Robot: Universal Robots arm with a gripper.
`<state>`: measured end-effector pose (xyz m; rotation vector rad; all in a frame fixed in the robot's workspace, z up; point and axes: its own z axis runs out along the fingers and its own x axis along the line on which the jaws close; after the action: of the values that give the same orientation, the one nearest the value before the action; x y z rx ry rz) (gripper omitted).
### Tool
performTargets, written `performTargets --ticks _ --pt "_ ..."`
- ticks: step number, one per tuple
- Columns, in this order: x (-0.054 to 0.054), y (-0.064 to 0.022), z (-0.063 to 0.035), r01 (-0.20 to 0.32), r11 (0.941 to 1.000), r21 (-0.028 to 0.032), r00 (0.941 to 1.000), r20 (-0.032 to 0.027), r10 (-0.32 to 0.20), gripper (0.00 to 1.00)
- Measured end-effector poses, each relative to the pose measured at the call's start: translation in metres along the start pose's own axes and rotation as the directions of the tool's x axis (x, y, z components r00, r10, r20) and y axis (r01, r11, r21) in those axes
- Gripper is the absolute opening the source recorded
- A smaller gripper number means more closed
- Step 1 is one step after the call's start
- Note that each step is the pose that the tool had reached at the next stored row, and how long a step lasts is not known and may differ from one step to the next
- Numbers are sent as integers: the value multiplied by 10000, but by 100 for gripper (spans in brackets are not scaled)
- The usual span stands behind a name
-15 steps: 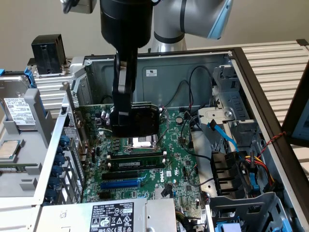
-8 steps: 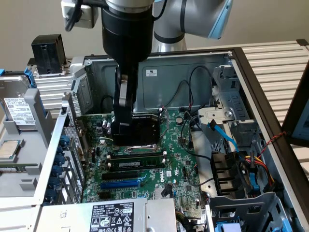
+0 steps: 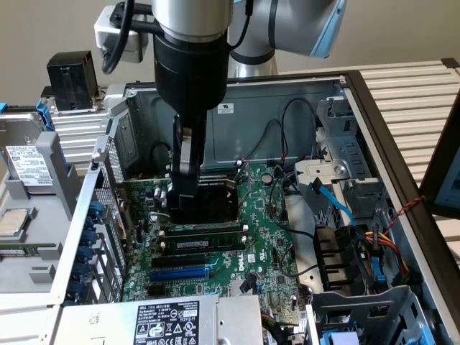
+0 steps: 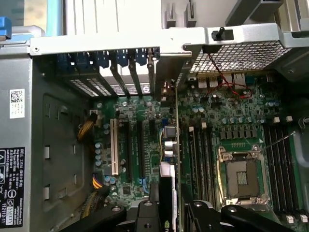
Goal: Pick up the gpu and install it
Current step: 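Insert the gpu into the slot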
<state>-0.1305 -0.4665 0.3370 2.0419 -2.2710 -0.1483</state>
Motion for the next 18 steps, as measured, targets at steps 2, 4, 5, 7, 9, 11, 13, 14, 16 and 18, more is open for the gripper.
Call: performTargets --ticks 2,4,5,7,9,11,13,14,16,18 --pt "0 -2 11 118 9999 -12 9999 1 -118 27" --pt "1 -3 10 128 9999 -16 9999 -1 -128 27" --pt "1 -3 11 143 9999 -16 9999 -4 -143 27" --pt "-3 -5 20 258 9997 -15 9997 -15 -258 27" --pt "-10 -3 27 450 9990 -18 9990 -42 -451 27" --pt "-35 -2 38 568 9984 -18 9984 -55 -568 27" --pt "-70 0 47 571 9984 -19 9984 -56 -571 27" --pt "-78 4 53 571 9984 -19 9984 -56 -571 27" --pt "-77 16 77 571 9984 -18 9984 -54 -572 27" --pt "-76 22 108 571 9984 -21 9984 -57 -571 27"
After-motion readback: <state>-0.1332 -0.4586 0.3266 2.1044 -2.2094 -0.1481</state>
